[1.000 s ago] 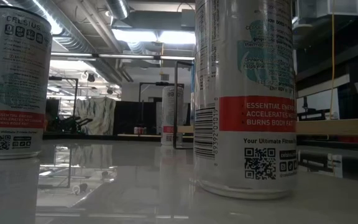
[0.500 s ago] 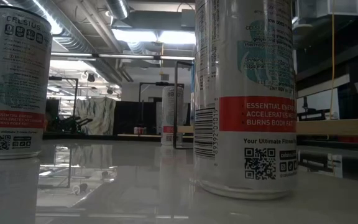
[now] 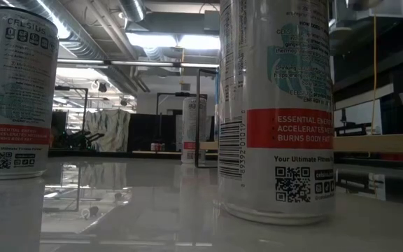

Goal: Place canned beverage on shelf
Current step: Put the white pink soda can on the shelf

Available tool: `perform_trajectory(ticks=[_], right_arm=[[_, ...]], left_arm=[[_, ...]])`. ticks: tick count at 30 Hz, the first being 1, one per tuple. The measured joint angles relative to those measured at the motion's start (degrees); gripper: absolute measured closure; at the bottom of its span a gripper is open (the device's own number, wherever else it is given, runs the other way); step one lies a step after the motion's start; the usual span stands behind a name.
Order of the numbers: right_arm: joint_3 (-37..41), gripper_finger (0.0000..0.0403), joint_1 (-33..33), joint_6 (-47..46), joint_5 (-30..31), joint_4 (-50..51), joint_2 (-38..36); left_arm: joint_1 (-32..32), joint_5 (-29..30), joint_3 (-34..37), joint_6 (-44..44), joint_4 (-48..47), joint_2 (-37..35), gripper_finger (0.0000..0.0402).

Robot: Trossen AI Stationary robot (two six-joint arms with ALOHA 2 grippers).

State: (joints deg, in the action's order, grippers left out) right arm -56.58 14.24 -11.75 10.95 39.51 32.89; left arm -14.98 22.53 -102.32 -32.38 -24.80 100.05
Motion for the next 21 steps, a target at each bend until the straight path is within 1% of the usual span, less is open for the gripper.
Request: perform_trajectory(ticks=[4, 7, 11, 14, 17, 21], right_arm=[[15.3, 0.0167, 0.0, 0.0, -2.9, -14.4, -8.4], [25.5, 0.0164, 0.0, -0.5, -4.7, -24.3, -13.1], [36.5, 0.0162, 0.0, -3.0, -6.6, -34.7, -16.7], [42.5, 0.0161, 0.0, -4.2, -7.3, -40.0, -17.7], [46.1, 0.0161, 0.0, -4.5, -7.6, -43.1, -18.0], [49.0, 0.016, 0.0, -4.4, -7.2, -42.7, -18.0]], left_arm=[[0.0, 0.8, 0.0, 0.0, 0.0, 0.0, 0.0123], [0.0, 0.8, 0.0, 0.0, 0.0, 0.0, 0.0123], [0.1, 0.9, 0.0, 0.0, 0.0, 0.0, 0.0123], [0.5, 1.0, 0.0, 0.0, 0.0, 0.0, 0.0123], [1.0, 1.0, 0.0, -0.1, 0.0, 0.1, 0.0123], [1.9, 1.2, 0.0, -0.1, 1.3, 0.2, 0.0123]])
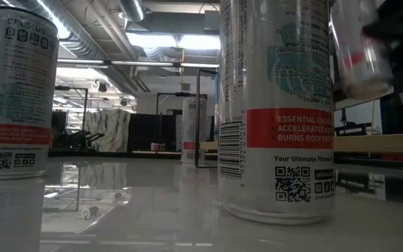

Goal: Place canned beverage on shelf
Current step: Put the white pink soda can on the shelf

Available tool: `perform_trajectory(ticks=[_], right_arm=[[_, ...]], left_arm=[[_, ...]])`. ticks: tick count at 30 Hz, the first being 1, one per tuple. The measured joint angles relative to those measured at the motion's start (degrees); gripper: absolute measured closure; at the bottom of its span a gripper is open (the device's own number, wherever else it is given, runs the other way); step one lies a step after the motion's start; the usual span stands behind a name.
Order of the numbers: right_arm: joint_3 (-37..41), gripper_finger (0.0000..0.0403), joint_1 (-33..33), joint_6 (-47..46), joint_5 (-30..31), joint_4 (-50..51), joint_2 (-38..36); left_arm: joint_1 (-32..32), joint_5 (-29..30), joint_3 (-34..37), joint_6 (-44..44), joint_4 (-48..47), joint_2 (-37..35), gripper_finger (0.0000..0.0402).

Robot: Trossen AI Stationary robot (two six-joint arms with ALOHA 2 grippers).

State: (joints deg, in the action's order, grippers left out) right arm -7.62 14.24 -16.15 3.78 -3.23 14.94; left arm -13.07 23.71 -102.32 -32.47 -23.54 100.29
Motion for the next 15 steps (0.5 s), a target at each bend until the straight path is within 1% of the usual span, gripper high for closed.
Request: perform_trajectory(ticks=[5, 7, 15], right_arm=[[1.7, 0.016, 0.0, 1.5, 1.4, -0.4, -0.1], [2.2, 0.016, 0.0, 2.5, 2.0, 0.0, 0.0], [2.5, 0.016, 0.0, 8.4, 2.0, 0.3, 0.2]], left_arm=[[1.9, 2.4, 0.0, 0.1, 7.2, 2.1, 0.0123], [2.7, 2.8, 0.0, 0.5, 8.6, 2.9, 0.0123], [5.0, 2.6, 0.0, 9.1, 24.1, 11.7, 0.0123]])
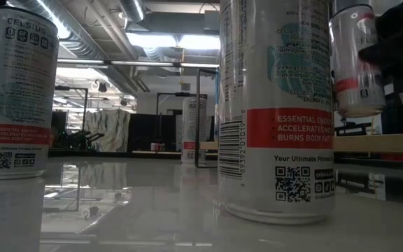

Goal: Place canned beverage on shelf
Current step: Put the white pink soda can on the shelf

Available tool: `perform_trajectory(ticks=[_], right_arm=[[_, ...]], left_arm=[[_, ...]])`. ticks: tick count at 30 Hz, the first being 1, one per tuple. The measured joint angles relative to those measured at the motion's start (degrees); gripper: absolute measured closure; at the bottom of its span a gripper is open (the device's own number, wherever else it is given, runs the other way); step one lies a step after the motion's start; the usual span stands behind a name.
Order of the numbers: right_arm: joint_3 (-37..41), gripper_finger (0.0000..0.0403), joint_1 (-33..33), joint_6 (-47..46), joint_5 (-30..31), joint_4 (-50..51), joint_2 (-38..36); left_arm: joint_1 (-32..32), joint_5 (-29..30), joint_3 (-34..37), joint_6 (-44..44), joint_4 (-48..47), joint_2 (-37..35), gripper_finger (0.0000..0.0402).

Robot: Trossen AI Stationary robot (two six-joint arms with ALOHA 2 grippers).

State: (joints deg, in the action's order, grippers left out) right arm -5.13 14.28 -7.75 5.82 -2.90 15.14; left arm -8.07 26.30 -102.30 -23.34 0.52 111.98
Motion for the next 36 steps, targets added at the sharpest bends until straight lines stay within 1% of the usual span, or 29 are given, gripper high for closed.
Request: perform_trajectory(ticks=[5, 8, 16, 36], right_arm=[[0.3, 0.0159, 0.0, 4.3, 0.1, 0.2, 0.0], [0.9, 0.0159, 0.0, 5.2, 0.7, -0.2, 0.0], [4.1, 0.0159, 0.0, 4.3, 0.8, 0.2, 0.4], [4.1, 0.0159, 0.0, 3.6, 1.1, 1.7, 0.6]], left_arm=[[1.4, -0.1, 0.0, 2.0, 10.3, 3.7, 0.0123], [2.2, -0.2, 0.0, 2.0, 12.2, 4.8, 0.0123], [1.8, -0.4, 0.0, 2.0, 12.2, 6.2, 0.0123], [0.2, -0.1, 0.0, 1.0, 15.9, 11.8, 0.0123]])
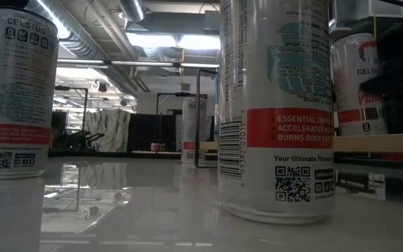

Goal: Place canned beverage on shelf
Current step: Put the white pink soda can on the shelf

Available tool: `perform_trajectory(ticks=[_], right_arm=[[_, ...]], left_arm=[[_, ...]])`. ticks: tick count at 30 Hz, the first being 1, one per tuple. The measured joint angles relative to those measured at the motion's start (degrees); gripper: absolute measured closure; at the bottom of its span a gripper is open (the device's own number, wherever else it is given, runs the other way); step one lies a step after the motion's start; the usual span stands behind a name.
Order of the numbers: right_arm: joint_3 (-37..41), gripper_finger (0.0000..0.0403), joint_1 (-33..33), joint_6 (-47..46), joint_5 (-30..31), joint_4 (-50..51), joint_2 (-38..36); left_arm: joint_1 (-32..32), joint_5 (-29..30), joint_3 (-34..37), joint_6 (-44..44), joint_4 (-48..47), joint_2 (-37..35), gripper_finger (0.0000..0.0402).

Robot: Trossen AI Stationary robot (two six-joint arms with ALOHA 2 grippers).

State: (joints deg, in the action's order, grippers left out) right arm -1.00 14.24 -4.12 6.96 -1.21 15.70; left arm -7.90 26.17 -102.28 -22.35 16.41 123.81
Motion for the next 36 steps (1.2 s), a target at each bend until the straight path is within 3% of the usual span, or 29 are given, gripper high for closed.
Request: perform_trajectory(ticks=[36], right_arm=[[0.0, 0.0151, 0.0, 0.0, 0.0, -1.8, 1.7]], left_arm=[[0.2, 0.4, 0.0, 0.0, -0.4, 0.6, 0.0123]])
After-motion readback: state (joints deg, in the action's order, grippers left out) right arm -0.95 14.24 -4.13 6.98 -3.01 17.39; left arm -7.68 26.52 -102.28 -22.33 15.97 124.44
